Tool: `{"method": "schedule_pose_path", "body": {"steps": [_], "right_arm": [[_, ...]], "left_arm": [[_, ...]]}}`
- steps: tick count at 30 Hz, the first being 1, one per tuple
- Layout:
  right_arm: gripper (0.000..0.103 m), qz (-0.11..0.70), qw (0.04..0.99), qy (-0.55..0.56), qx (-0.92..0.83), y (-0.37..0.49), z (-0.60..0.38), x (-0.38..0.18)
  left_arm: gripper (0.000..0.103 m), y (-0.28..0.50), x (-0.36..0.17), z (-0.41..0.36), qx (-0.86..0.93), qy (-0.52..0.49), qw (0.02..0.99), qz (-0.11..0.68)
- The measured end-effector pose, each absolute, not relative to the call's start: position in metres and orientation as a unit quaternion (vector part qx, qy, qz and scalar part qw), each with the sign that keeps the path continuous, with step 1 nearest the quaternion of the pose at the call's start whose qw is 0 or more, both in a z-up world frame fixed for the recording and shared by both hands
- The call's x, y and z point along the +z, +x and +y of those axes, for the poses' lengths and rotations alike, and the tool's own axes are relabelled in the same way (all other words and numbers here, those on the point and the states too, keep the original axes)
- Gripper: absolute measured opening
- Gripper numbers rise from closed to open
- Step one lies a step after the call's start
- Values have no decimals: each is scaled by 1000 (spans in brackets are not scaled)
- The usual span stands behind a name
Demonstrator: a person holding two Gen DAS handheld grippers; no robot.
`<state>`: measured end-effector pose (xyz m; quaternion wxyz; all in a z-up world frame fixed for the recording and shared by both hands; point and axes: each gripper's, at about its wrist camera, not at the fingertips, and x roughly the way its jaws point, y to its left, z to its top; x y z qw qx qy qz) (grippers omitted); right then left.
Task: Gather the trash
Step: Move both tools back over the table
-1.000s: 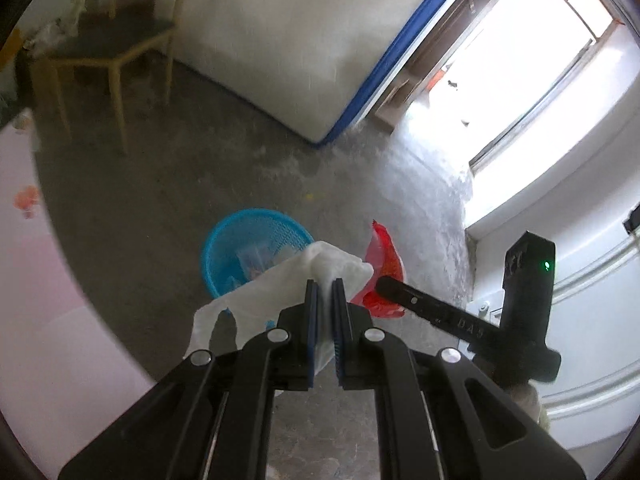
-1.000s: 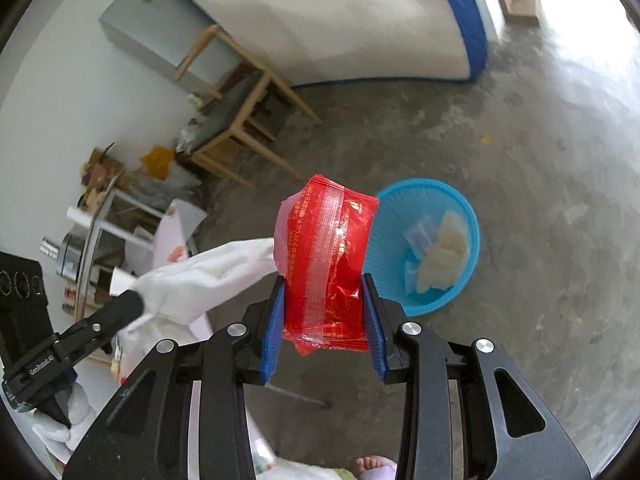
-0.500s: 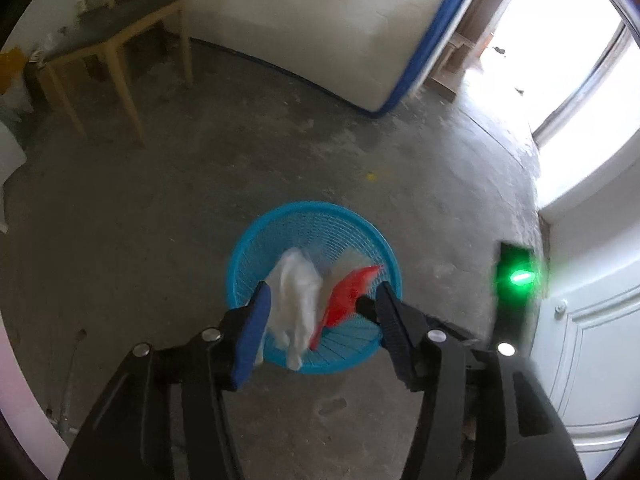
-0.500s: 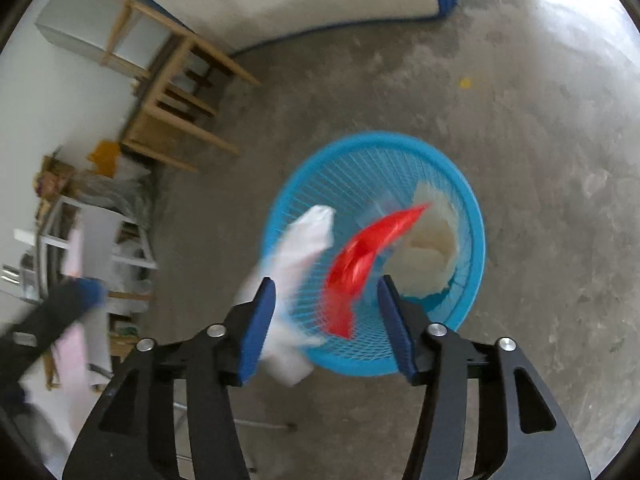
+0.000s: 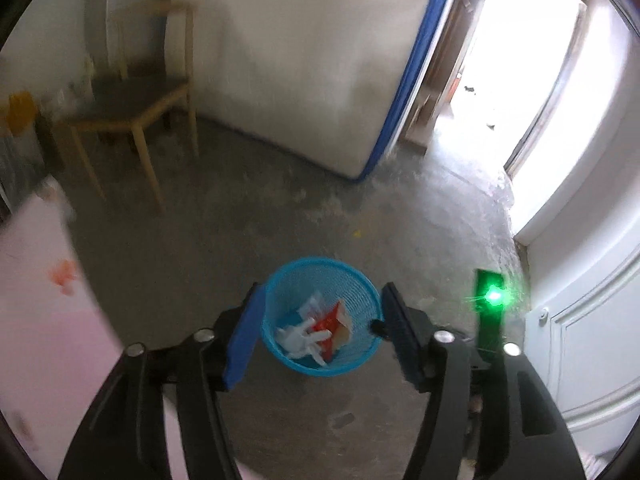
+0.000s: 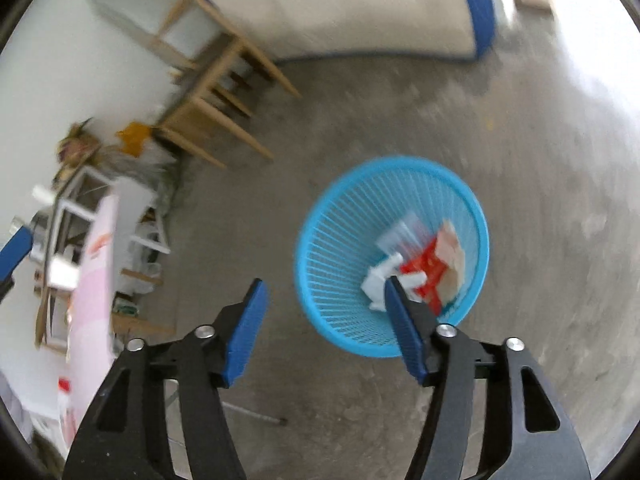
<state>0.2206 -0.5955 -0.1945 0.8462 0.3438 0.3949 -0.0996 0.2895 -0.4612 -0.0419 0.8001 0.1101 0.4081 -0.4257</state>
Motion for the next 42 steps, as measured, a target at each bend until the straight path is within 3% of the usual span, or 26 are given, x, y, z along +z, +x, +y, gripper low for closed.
{"method": "schedule_pose_path", "body": {"steps": [4, 13, 19, 28, 32, 42], "right_arm": [[80, 353, 888, 284, -78, 187, -567, -139], [80, 336, 903, 267, -17, 147, -500, -59], [80, 367, 893, 251, 71, 159, -430, -28], [80, 442, 851, 196, 204, 212, -294, -32], [80, 483, 821, 197, 230, 230, -241, -49], [76, 570, 717, 336, 221, 250, -204, -101]], "left_arm": [[70, 254, 11, -393, -437, 98, 822, 353], [74, 212, 69, -198, -355, 42, 878, 318], [76, 189, 76, -64, -247, -3, 916, 317], [76, 119, 29, 107, -109, -132, 931, 322], [76, 98, 8, 141, -77, -168, 928, 322], [76, 97, -21, 171, -65, -189, 924, 325]]}}
